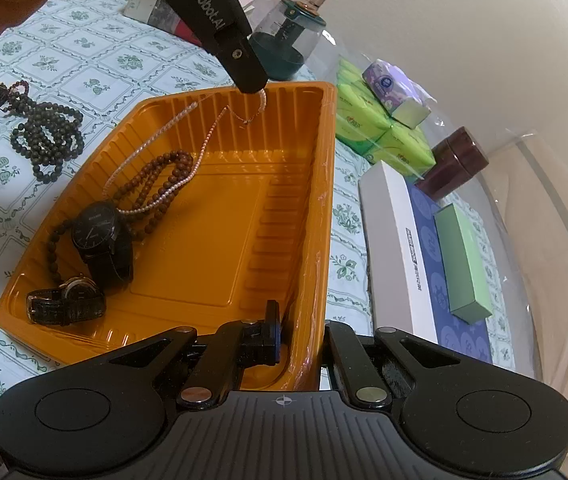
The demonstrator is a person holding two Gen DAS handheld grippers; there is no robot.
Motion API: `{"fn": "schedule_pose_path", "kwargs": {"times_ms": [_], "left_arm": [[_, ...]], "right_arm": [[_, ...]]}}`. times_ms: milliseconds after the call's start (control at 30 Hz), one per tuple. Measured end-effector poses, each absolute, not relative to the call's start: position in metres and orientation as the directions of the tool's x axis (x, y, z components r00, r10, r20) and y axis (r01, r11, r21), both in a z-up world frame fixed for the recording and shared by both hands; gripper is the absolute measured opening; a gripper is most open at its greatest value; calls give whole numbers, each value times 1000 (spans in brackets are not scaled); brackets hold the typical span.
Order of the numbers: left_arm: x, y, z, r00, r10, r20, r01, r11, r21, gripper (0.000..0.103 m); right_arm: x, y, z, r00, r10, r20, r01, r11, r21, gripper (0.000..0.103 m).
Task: Organize jewelry
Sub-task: 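Lower the white pearl strand into the orange tray and open the left gripper, then grasp the black cylindrical case with the left gripper and lift it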
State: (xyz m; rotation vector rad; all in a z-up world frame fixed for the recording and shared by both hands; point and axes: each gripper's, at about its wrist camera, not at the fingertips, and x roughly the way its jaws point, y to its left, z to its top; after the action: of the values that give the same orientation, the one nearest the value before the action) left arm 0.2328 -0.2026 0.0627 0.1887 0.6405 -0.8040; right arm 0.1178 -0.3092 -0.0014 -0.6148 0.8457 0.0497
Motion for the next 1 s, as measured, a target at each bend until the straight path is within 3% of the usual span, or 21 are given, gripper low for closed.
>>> {"fn": "schedule_pose_path", "kwargs": {"times_ms": [100,400,533,1000], "left_arm": [[234,-198,62,513,-613,-601,718,690,-90,14],[232,-146,68,583,-564,-585,650,756,-82,20],[227,-101,69,639,-507,-578,579,812,-73,28],[186,74,19,760,-160,-630,222,975,19,30]], "right_arm": [[117,-309,-1,674,-195,-713,-278,827,-489,4],[115,-308,-1,675,-196,-711,-277,826,-491,4],[115,-308,0,676,-197,-710,-277,825,-493,5],[114,-309,0,679,-201,-706,-271,825,-496,4]]}}
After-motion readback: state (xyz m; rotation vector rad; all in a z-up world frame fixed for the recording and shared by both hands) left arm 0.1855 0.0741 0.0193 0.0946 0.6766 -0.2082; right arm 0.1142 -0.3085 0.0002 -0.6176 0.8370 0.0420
